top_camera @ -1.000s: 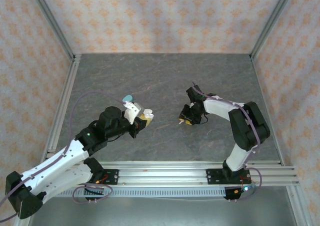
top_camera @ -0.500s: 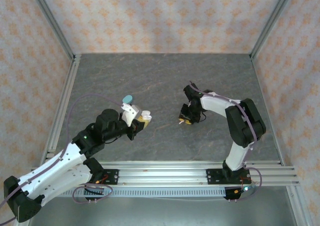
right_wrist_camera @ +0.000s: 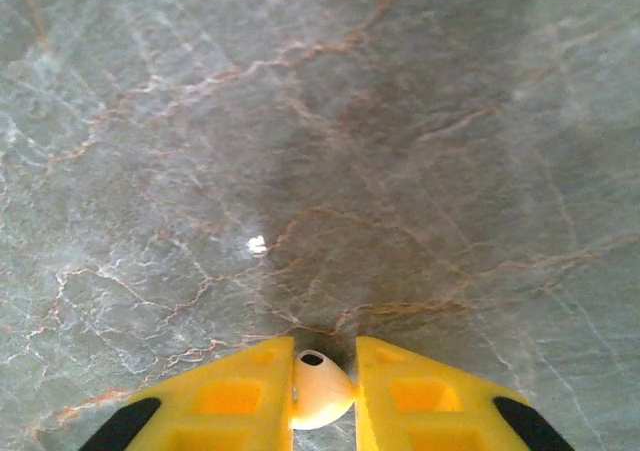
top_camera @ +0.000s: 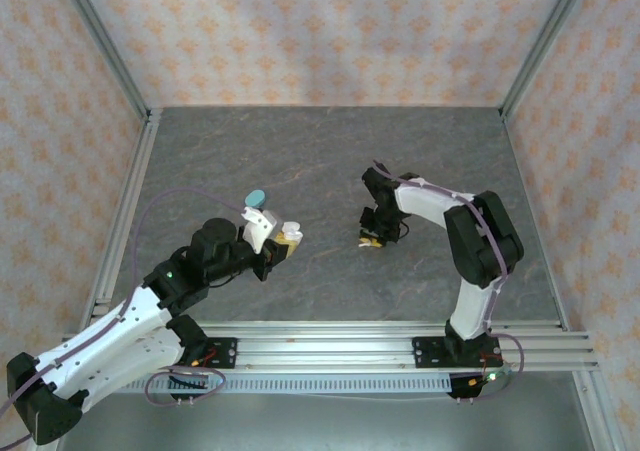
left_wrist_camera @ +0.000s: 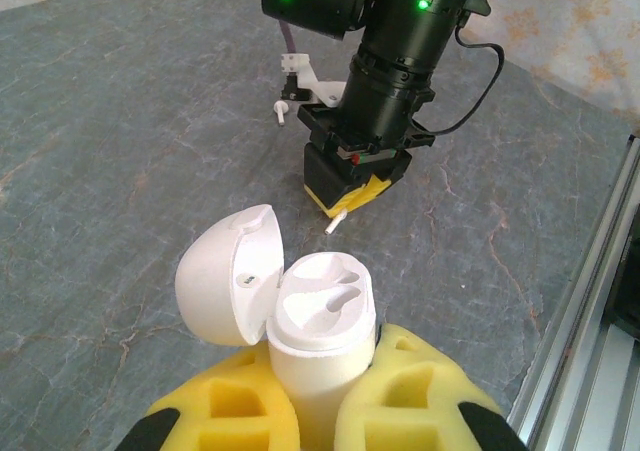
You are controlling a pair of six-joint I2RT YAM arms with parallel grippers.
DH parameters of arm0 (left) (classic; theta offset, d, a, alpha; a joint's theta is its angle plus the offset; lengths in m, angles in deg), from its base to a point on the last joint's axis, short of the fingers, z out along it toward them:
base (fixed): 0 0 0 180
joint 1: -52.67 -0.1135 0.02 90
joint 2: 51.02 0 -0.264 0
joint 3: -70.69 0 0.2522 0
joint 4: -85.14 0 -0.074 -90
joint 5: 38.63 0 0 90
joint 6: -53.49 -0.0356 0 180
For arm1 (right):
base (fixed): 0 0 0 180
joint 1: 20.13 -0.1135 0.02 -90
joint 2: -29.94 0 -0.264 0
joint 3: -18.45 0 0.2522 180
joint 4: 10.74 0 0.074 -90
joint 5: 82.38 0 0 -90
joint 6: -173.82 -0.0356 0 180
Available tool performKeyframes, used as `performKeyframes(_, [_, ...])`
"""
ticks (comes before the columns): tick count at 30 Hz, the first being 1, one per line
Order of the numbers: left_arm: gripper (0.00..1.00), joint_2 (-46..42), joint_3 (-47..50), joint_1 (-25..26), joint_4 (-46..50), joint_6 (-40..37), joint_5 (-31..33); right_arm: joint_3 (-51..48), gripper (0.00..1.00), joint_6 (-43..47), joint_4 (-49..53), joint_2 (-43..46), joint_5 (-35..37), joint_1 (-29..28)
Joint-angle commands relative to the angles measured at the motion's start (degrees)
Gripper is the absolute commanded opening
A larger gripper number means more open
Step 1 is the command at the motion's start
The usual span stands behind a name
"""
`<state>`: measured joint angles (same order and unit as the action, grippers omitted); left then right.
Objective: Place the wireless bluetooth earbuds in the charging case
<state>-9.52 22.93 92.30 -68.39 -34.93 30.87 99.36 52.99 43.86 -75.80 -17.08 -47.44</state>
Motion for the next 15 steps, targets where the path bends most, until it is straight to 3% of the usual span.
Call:
performKeyframes(1, [0.0, -1.02, 0.69, 0.18, 0.65, -0.45, 0.98, 3.36, 0.19, 3.82, -2.14, -1.87, -1.19, -1.97])
performKeyframes(15, [0.0, -0.54, 0.86, 0.18, 0.07, -0.13, 1.23, 16.1, 0.18, 25.61, 16.35, -9.65, 1.7, -4.22])
